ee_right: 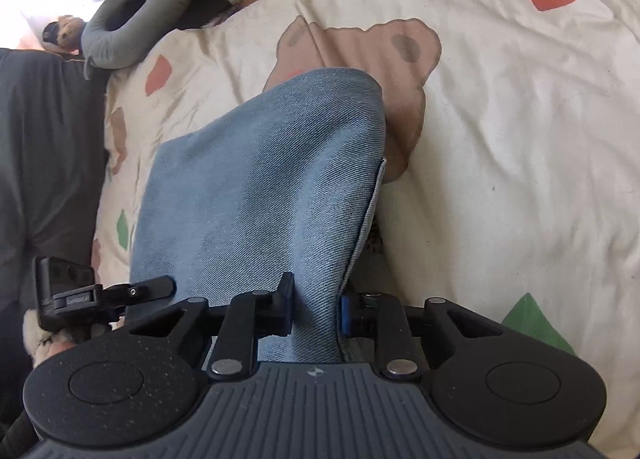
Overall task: Fold clothes
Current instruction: 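Grasp the jeans bundle with the right gripper while the left gripper pinches its edge, then lift the jeans bundle with both grippers and carry it toward the shelf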
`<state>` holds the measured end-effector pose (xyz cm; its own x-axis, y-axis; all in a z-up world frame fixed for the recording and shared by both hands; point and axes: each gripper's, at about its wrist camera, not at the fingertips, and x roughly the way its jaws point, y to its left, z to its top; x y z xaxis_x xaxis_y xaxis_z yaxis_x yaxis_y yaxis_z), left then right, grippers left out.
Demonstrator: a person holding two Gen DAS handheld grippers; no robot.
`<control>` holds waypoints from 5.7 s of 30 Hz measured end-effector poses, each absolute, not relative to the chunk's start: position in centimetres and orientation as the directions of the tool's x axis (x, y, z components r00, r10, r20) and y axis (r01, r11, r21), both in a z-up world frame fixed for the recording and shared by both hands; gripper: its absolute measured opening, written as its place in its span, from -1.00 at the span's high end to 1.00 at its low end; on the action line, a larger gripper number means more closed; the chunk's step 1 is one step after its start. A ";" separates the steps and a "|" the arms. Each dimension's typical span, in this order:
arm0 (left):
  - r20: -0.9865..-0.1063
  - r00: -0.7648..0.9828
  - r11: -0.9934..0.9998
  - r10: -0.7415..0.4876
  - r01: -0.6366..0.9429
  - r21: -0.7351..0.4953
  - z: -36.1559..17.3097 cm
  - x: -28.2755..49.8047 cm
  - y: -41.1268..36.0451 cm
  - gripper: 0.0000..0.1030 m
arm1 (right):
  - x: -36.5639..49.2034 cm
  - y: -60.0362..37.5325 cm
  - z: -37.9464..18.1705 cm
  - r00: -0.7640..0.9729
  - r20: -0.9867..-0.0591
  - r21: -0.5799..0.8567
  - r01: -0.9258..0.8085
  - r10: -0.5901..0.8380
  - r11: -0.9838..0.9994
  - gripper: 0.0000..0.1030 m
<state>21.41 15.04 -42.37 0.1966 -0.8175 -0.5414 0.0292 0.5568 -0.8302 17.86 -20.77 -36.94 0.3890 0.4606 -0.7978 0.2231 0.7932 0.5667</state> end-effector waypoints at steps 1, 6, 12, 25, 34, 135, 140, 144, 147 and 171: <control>-0.546 0.190 0.560 -0.816 0.025 -0.828 -42.5 21.6 15.0 -0.01 | 18.0 -20.8 -37.2 0.383 -0.800 0.567 0.232 0.462 0.790 0.57; -0.543 0.162 0.551 -0.824 -0.001 -0.835 -43.5 22.1 15.0 -0.14 | 18.2 -20.8 -38.5 0.368 -0.791 0.592 0.261 0.489 0.762 0.11; -0.531 0.145 0.536 -0.835 -0.007 -0.844 -44.0 22.5 14.3 -0.21 | 18.4 -20.4 -40.2 0.345 -0.774 0.622 0.259 0.531 0.739 0.05; -0.557 0.167 0.568 -0.814 0.021 -0.823 -40.0 22.7 14.3 0.20 | 20.0 -19.0 -34.3 0.311 -0.804 0.568 0.153 0.506 0.809 0.59; -0.559 0.194 0.582 -0.806 0.083 -0.809 -31.8 23.8 13.7 0.20 | 20.2 -19.5 -26.4 0.366 -0.795 0.556 0.120 0.484 0.823 0.60; -0.430 0.011 0.397 -0.903 0.407 -0.823 -22.2 18.2 -36.2 0.21 | -1.4 -64.7 -8.9 0.693 -0.713 0.278 0.419 -0.107 0.864 0.58; -0.438 0.010 0.407 -0.899 0.387 -0.827 -25.5 18.7 -36.9 0.21 | -0.4 -65.6 -12.7 0.665 -0.736 0.237 0.430 -0.128 0.871 0.58; -0.454 0.019 0.426 -0.891 0.382 -0.820 -27.4 18.9 -36.8 0.21 | 0.3 -65.8 -15.3 0.659 -0.738 0.214 0.431 -0.144 0.877 0.57; -0.471 0.022 0.444 -0.882 0.374 -0.814 -28.5 19.2 -36.9 0.21 | 1.0 -65.9 -16.9 0.650 -0.746 0.217 0.445 -0.147 0.869 0.57; -0.737 0.003 0.628 -0.676 0.527 -0.573 -25.0 20.9 -36.3 0.41 | 1.5 -67.3 -23.0 0.666 -0.737 0.280 0.457 -0.116 0.844 0.56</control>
